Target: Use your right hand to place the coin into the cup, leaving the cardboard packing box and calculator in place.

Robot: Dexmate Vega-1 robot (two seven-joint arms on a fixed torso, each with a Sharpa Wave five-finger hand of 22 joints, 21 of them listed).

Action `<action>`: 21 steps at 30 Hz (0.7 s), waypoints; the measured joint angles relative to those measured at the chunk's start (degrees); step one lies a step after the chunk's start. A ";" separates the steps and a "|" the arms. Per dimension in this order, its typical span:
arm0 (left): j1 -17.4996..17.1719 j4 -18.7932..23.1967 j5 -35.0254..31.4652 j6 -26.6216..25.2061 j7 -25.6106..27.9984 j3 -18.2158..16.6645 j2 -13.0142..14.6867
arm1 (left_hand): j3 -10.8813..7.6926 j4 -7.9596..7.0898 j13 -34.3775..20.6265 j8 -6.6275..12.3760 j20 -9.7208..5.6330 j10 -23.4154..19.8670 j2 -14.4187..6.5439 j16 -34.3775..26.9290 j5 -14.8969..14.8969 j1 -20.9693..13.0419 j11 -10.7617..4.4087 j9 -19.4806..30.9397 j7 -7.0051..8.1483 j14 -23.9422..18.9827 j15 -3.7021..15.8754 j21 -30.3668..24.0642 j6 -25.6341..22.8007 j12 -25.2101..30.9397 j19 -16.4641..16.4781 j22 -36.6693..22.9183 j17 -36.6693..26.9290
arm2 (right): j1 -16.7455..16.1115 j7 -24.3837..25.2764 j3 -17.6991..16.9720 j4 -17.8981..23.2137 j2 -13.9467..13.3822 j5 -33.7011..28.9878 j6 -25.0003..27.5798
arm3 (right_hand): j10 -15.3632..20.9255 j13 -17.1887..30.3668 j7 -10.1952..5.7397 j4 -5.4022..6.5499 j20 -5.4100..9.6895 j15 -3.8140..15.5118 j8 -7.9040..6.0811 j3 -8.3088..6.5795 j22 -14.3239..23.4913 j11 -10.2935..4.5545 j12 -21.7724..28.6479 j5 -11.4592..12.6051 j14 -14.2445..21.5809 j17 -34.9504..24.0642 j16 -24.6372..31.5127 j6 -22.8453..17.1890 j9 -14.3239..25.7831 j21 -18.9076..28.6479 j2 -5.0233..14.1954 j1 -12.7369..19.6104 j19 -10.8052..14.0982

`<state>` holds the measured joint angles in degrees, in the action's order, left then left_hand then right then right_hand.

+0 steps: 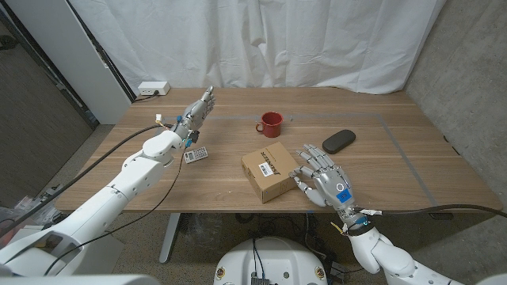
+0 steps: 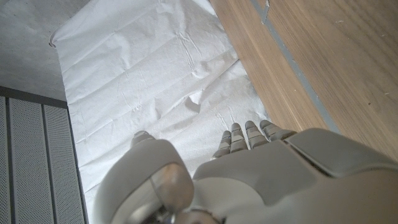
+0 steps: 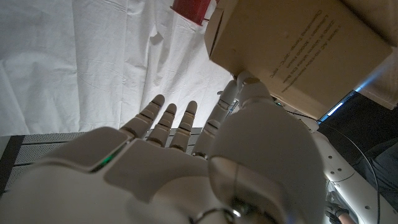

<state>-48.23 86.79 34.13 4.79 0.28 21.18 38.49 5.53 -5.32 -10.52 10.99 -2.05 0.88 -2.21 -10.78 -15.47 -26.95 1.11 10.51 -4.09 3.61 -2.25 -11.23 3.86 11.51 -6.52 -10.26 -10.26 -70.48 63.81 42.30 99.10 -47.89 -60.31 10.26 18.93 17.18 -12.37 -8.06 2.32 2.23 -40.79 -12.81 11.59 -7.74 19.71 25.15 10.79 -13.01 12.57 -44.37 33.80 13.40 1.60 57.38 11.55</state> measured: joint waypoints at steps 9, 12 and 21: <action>0.01 -0.16 0.16 0.18 -0.28 0.00 0.00 | 0.00 0.00 0.00 0.00 0.00 0.00 0.00 0.00 0.00 0.00 0.00 0.00 0.00 0.00 0.00 0.00 0.00 0.00 0.00 0.00 0.00 | 0.00 -0.21 0.36 0.93 -0.53 0.29 0.79 | 1.60 0.00 -0.52 -0.08 0.03 0.07 -2.03 0.41 0.00 -0.97 0.65 -0.42 1.26 -0.46 0.39 -3.20 -0.42 0.39 -0.22 1.32 0.58; 0.02 -0.20 0.26 0.22 -0.41 0.00 0.01 | 0.05 0.05 0.00 0.00 0.00 0.00 0.00 0.00 0.00 0.00 0.00 0.00 0.00 0.00 0.00 0.00 0.00 0.00 0.00 0.00 0.00 | -0.08 -0.28 0.39 1.30 -0.70 0.41 1.05 | 1.67 0.22 -0.57 -0.08 0.03 0.07 -2.04 0.41 0.00 -1.04 0.87 -0.45 1.26 -0.46 0.40 -3.80 -0.90 0.39 -0.18 1.86 0.58; 0.12 -0.61 0.49 0.44 -0.84 -0.08 0.03 | 0.23 0.23 0.00 0.00 0.00 -0.01 -0.01 0.00 0.00 0.02 0.00 0.00 0.00 0.00 0.00 0.00 0.00 0.00 0.00 0.00 0.00 | -0.44 -0.96 0.31 2.54 -1.10 0.56 1.72 | 2.56 0.26 -0.55 -0.40 0.03 0.04 -2.03 0.72 0.00 -1.33 1.09 -0.56 1.86 -0.46 0.41 -4.47 -1.91 0.66 -0.01 2.14 1.20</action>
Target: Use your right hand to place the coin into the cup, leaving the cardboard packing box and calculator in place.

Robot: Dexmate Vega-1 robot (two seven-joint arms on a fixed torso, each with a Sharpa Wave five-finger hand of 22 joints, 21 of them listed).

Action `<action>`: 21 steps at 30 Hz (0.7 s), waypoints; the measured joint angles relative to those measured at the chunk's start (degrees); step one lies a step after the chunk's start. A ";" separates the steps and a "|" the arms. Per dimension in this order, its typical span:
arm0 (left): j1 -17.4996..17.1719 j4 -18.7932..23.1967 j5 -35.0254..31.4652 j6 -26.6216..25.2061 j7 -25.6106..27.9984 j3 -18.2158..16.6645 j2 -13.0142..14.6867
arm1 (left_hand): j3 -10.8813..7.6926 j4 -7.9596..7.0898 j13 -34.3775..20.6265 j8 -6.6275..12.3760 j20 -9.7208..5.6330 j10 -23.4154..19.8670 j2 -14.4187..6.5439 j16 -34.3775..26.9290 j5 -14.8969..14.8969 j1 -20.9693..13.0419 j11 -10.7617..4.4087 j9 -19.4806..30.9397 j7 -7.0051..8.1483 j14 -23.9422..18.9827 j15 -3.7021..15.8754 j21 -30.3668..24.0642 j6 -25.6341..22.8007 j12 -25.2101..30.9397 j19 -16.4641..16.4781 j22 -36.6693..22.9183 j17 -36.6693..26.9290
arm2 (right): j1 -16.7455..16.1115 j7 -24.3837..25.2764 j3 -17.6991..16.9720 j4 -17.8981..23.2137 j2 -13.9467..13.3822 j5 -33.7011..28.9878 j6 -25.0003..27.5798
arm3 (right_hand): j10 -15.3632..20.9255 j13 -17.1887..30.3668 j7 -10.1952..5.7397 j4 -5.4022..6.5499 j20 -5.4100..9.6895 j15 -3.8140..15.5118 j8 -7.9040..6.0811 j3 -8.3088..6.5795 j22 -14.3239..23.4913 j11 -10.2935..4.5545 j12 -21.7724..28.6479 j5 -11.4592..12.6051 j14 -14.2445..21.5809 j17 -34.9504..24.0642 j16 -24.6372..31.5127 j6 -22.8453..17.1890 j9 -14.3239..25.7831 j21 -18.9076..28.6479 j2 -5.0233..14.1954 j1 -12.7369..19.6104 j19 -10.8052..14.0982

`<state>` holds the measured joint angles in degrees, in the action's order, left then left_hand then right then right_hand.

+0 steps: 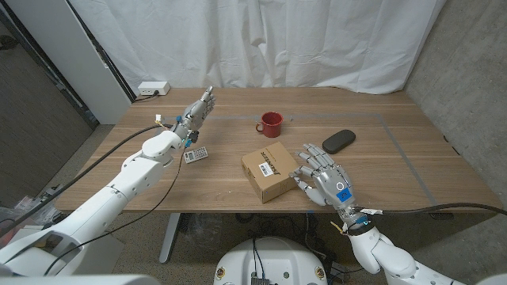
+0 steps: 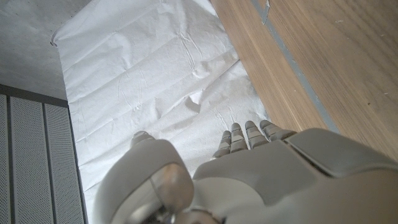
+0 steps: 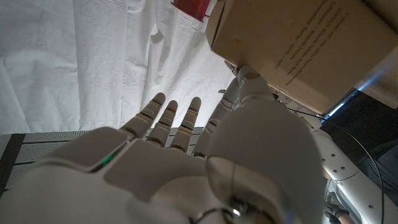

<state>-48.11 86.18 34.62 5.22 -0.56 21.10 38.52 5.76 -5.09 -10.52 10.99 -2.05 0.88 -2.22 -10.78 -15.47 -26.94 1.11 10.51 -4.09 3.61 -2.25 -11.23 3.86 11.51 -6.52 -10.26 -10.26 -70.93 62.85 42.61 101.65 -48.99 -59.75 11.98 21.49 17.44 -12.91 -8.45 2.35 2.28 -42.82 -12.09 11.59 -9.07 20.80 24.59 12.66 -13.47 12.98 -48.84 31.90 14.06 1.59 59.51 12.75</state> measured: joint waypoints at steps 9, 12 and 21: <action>0.60 -1.02 0.19 0.34 -0.64 -0.03 -0.15 | 0.00 0.00 0.00 0.00 0.00 0.00 -0.31 0.00 0.00 0.28 0.00 0.00 0.00 0.18 -0.19 0.00 0.00 0.00 0.00 0.00 0.00 | -0.29 -0.89 -0.40 1.03 -0.11 0.06 0.95 | 0.19 0.00 0.00 0.00 -0.01 -0.02 0.29 0.00 0.29 -0.19 0.00 0.00 0.43 0.00 0.00 -0.53 -1.01 0.00 -0.09 0.37 0.01; 0.79 -1.42 0.28 0.44 -0.86 -0.04 -0.20 | 0.00 0.00 0.00 0.00 0.23 0.00 -0.53 0.00 0.00 0.07 0.00 0.00 0.00 0.18 -0.19 0.00 0.00 0.00 -0.23 0.00 0.00 | -0.39 -1.12 -0.58 1.43 -0.11 0.06 1.24 | 0.65 0.00 0.09 0.00 -0.19 -0.21 0.46 0.00 0.29 -0.03 0.41 -0.27 0.61 0.01 0.00 -1.03 -1.41 0.00 -0.09 0.37 0.21; 1.63 -2.83 0.51 0.73 -1.64 -0.05 -0.52 | 0.25 -0.25 0.00 0.00 0.32 0.00 -0.53 0.00 0.00 0.07 0.00 0.00 0.00 0.18 -0.19 0.00 0.00 0.00 -0.32 0.00 0.00 | -0.69 -2.04 -1.23 2.85 0.01 0.07 2.21 | 0.64 0.00 -0.01 0.00 -0.21 0.08 0.74 0.00 0.29 -0.03 0.40 -0.29 0.90 0.01 0.00 -1.16 -2.11 0.40 -0.09 0.37 0.61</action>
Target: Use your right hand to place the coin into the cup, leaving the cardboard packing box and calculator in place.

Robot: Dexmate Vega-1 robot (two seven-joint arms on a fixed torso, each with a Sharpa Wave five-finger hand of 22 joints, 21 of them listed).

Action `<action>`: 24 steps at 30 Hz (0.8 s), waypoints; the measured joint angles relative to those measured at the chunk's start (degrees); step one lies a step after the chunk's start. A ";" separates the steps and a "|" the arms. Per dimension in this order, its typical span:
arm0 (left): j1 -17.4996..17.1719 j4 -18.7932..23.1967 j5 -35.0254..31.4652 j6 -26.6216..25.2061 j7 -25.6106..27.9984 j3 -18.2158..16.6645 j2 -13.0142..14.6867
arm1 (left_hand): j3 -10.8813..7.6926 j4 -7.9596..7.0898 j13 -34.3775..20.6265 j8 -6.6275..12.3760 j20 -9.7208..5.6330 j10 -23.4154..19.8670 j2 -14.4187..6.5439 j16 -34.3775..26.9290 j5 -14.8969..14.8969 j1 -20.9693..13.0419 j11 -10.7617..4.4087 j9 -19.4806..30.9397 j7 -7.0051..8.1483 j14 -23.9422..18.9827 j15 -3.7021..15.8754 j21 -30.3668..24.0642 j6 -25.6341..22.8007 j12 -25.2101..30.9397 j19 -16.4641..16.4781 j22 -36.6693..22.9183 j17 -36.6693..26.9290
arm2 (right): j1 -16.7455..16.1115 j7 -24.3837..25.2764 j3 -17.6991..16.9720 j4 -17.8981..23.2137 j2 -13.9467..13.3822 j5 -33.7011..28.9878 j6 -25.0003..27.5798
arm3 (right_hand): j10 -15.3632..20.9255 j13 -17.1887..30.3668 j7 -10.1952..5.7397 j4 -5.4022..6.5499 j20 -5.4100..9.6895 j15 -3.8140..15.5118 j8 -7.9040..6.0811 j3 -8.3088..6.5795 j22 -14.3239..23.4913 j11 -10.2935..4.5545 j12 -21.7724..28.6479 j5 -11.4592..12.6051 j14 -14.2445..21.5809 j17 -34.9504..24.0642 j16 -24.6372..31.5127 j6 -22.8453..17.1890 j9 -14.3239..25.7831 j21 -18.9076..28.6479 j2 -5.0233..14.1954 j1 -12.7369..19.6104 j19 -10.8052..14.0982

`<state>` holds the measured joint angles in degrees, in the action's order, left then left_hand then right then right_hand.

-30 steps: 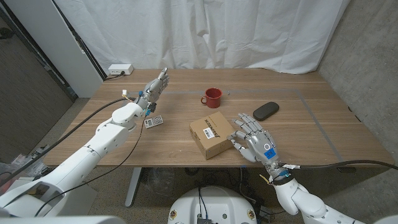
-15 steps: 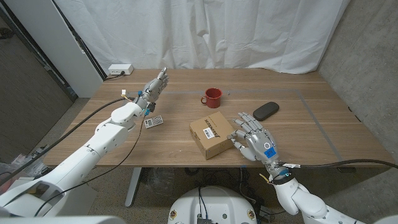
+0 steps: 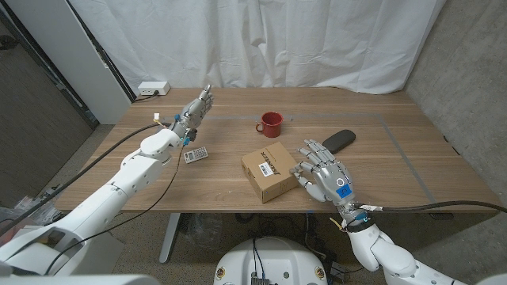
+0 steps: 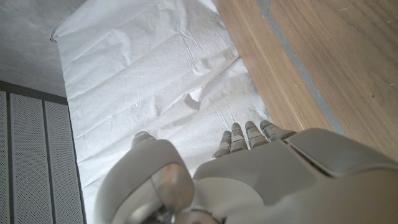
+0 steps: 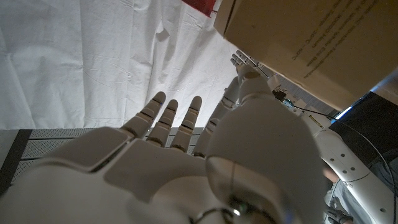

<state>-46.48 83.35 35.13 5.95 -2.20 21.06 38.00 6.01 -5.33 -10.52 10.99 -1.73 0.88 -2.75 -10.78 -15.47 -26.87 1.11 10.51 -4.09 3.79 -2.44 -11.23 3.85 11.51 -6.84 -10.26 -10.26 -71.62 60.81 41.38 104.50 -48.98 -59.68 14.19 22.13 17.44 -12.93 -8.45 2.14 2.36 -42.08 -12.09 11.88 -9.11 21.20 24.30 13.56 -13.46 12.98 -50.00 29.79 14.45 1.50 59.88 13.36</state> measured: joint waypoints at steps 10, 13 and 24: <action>0.68 -0.48 0.39 -0.05 -0.35 -0.33 0.15 | 0.00 0.00 0.00 0.00 0.00 0.00 0.00 0.00 0.22 0.00 0.00 0.00 0.00 0.00 0.00 0.00 0.00 0.00 0.00 0.00 0.00 | -0.71 -1.75 -1.30 2.73 -0.68 0.14 0.81 | 0.00 0.00 -0.13 0.31 0.21 -0.30 0.83 0.31 0.00 0.00 0.00 0.00 0.30 -0.27 0.00 -0.35 -1.10 0.00 0.00 0.00 0.21; 0.69 -0.10 0.51 -0.34 -0.22 -0.59 0.38 | 0.00 0.00 0.00 0.00 0.00 0.00 0.00 0.00 0.22 0.00 0.00 0.00 0.00 0.00 0.00 0.00 0.00 0.00 0.00 0.00 0.00 | -1.17 -2.76 -2.03 4.11 -1.22 0.39 1.01 | 0.00 0.00 -0.02 0.31 0.21 -0.06 0.86 0.31 -0.01 0.00 0.21 -0.01 0.53 -0.27 0.00 -0.48 -1.38 0.00 0.00 0.00 0.21; 0.56 0.83 1.07 -0.90 0.32 -1.11 0.82 | 0.22 0.22 0.00 0.00 0.00 0.00 0.00 0.00 0.22 0.00 0.00 0.00 0.00 0.00 0.00 0.00 0.00 0.00 0.00 0.00 0.00 | -3.06 -5.53 -4.99 8.68 -3.49 1.00 1.33 | 0.30 -0.01 -0.20 0.31 0.21 0.12 1.31 0.31 -0.01 0.31 0.21 -0.01 0.72 -0.27 0.47 -0.81 -1.85 0.00 0.09 0.09 0.82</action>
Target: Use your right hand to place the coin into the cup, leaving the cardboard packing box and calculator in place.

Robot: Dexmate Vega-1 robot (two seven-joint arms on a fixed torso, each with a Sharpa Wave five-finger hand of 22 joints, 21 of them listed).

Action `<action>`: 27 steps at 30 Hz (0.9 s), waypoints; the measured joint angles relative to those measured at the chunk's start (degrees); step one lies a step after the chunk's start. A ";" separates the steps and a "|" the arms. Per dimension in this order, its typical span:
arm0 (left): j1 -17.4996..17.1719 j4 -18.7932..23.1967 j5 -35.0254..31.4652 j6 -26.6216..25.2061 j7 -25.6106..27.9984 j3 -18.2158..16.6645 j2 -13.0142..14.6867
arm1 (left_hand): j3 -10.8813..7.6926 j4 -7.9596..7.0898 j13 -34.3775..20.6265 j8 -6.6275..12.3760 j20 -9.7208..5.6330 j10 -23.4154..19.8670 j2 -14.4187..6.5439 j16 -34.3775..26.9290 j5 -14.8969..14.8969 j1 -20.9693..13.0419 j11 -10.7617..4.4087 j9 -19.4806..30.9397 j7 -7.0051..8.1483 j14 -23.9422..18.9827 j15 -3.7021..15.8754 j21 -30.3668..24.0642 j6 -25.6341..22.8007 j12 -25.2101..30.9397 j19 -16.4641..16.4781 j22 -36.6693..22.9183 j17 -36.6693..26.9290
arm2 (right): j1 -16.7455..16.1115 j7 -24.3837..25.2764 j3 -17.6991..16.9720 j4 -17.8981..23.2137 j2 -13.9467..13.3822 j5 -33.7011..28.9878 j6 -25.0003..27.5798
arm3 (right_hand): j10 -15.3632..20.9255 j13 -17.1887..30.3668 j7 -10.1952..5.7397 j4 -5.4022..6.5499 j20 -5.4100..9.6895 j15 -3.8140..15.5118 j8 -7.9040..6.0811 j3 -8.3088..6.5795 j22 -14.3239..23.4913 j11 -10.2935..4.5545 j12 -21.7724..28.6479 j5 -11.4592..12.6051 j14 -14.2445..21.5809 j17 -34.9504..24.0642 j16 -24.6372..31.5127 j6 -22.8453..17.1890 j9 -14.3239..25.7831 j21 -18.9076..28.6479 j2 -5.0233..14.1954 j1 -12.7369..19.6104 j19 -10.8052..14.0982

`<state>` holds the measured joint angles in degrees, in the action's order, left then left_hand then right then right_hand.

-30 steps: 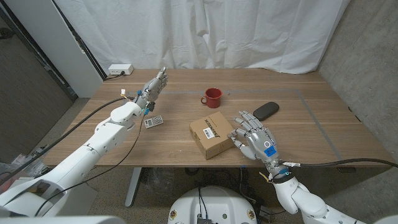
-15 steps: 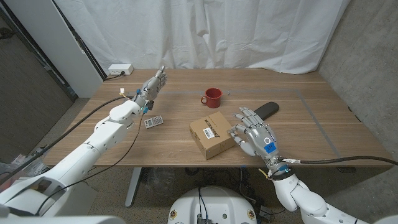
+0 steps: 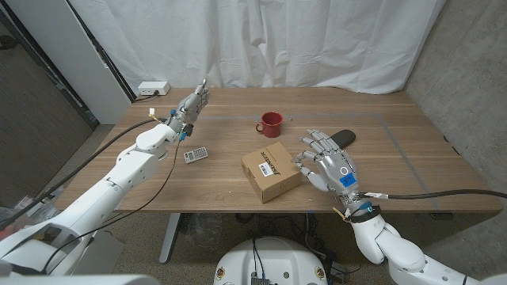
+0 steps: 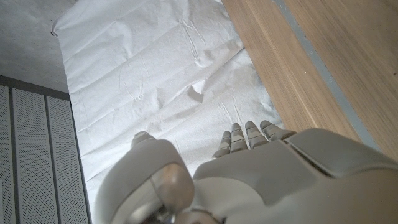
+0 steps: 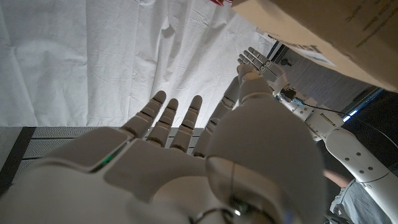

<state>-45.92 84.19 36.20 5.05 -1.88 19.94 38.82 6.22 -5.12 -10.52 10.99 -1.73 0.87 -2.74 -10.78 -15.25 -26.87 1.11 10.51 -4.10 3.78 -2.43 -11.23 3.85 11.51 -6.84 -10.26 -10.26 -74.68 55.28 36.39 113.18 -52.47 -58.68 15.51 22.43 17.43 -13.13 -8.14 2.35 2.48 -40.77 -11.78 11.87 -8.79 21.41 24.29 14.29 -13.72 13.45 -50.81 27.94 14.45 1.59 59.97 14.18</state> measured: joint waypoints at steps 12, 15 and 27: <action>-1.88 2.15 0.63 0.04 1.00 -1.36 0.91 | 0.00 0.00 0.00 0.00 0.00 0.00 -0.31 0.00 0.00 -0.31 0.00 0.00 0.00 0.00 0.00 0.00 0.00 0.00 0.00 0.00 0.00 | -1.78 -4.70 -3.23 4.09 -1.69 0.63 0.63 | 0.00 0.00 0.01 0.00 -0.31 -0.25 0.04 0.00 0.00 0.00 0.00 -0.01 0.25 0.00 0.00 0.01 -0.21 0.49 -0.15 0.59 0.31; -2.23 2.49 0.73 0.12 1.20 -1.57 1.01 | 0.00 0.00 0.00 0.00 0.00 0.00 -0.31 0.00 0.00 -0.31 0.00 0.00 -0.23 0.00 0.00 0.00 0.24 0.00 0.00 0.00 0.00 | -2.07 -5.48 -4.11 4.88 -2.14 0.93 0.36 | 0.00 0.00 0.01 0.00 -0.09 0.04 0.05 0.00 0.00 0.00 0.00 -0.01 0.55 0.00 0.00 0.01 -0.20 0.49 -0.15 0.59 0.53; -2.99 3.02 1.01 0.43 2.04 -1.92 0.96 | 0.21 -0.22 0.00 0.00 -0.30 0.00 -0.30 0.00 0.00 -0.30 0.00 0.00 -0.31 0.00 0.00 0.00 0.31 0.00 -0.30 0.00 0.00 | -2.21 -7.23 -7.47 7.16 -3.28 1.57 -0.65 | 0.21 0.00 0.01 0.00 -0.20 -0.24 0.24 0.00 -0.01 -0.21 0.00 -0.02 0.85 0.01 0.00 -0.42 -0.45 0.49 -0.16 0.58 0.82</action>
<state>-48.90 87.21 37.21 5.48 0.17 18.02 39.77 6.44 -5.34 -10.52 10.99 -2.03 0.87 -3.05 -10.78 -15.25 -27.17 1.11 10.51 -4.41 3.78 -2.43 -11.23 4.17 11.51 -7.14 -10.26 -10.26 -76.89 48.05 28.92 120.34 -55.74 -57.11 14.86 22.64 17.43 -13.12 -8.14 2.14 2.24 -40.53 -11.78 11.86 -9.01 21.41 24.27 15.13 -13.72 13.45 -51.23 27.48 14.95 1.43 60.55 15.00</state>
